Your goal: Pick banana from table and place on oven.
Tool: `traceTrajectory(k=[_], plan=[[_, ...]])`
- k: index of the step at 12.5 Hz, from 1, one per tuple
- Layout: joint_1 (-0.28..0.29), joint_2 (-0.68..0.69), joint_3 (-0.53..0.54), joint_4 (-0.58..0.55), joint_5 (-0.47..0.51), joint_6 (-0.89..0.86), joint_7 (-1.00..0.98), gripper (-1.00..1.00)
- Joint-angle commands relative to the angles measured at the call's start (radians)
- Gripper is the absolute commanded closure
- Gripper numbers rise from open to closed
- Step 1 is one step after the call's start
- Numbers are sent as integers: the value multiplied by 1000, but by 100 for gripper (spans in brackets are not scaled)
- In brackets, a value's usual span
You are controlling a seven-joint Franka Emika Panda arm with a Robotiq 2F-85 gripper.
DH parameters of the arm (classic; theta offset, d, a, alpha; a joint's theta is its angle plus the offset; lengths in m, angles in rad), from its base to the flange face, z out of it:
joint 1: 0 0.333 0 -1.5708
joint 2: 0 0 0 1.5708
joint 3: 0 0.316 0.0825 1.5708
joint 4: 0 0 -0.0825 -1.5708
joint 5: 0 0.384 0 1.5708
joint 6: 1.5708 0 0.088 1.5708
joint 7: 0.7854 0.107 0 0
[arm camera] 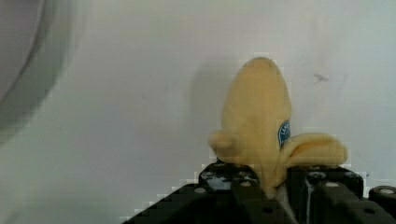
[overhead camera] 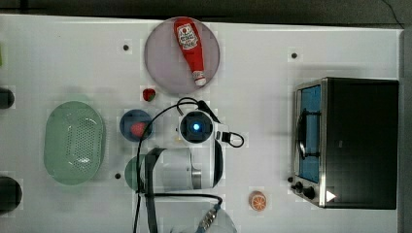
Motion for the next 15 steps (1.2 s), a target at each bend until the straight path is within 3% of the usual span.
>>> traceTrajectory(k=[1, 4, 9, 15], plan=[[-13, -97, -6, 13, -3, -20, 32, 61], [-16, -272, -9, 68, -3, -180, 32, 61], [-24, -455, -58, 323, -1, -701, 30, 61], [-42, -471, -257, 480, -4, -812, -76, 61]])
